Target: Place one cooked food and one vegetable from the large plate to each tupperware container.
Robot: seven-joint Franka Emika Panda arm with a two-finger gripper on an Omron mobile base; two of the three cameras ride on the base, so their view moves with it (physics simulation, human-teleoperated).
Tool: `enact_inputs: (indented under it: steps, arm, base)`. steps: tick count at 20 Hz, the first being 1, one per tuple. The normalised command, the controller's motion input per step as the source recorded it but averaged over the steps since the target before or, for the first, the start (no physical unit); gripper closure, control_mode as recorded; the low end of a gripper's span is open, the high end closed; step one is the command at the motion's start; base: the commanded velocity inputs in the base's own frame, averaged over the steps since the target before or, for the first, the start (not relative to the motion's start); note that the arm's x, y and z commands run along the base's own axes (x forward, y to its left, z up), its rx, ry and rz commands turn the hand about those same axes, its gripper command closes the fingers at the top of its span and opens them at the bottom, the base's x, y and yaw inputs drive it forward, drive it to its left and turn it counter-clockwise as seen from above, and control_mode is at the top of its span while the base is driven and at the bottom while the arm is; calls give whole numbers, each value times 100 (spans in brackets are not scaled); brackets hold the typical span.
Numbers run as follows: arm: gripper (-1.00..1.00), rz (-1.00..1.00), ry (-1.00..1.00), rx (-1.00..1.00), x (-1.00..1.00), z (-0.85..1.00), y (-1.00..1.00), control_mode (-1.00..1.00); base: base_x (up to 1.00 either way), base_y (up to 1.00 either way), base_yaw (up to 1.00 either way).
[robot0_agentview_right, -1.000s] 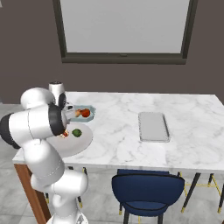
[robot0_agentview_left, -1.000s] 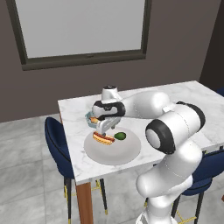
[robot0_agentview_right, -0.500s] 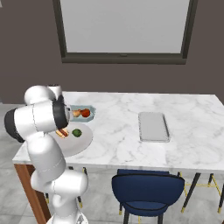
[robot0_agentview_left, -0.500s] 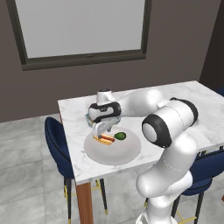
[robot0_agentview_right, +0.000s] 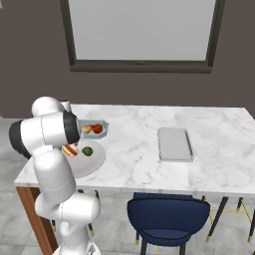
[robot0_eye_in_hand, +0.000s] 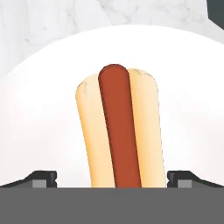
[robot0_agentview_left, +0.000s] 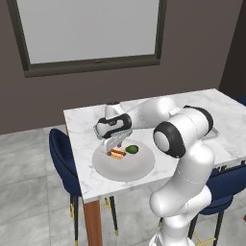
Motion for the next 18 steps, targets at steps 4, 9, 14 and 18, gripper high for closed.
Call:
enact_inputs:
  steps: [4,9,14,18]
  arm:
    - [-100,0,0,0,8,-3,0,-100]
    - [-100,0,0,-1,14,-4,-2,-100]
    - [-100,0,0,-1,1,-6,0,-100]
    - [-100,0,0,0,0,-12,0,-100]
  base:
    - [0,0,0]
    - [0,0,0]
    - [0,0,0]
    - [0,0,0]
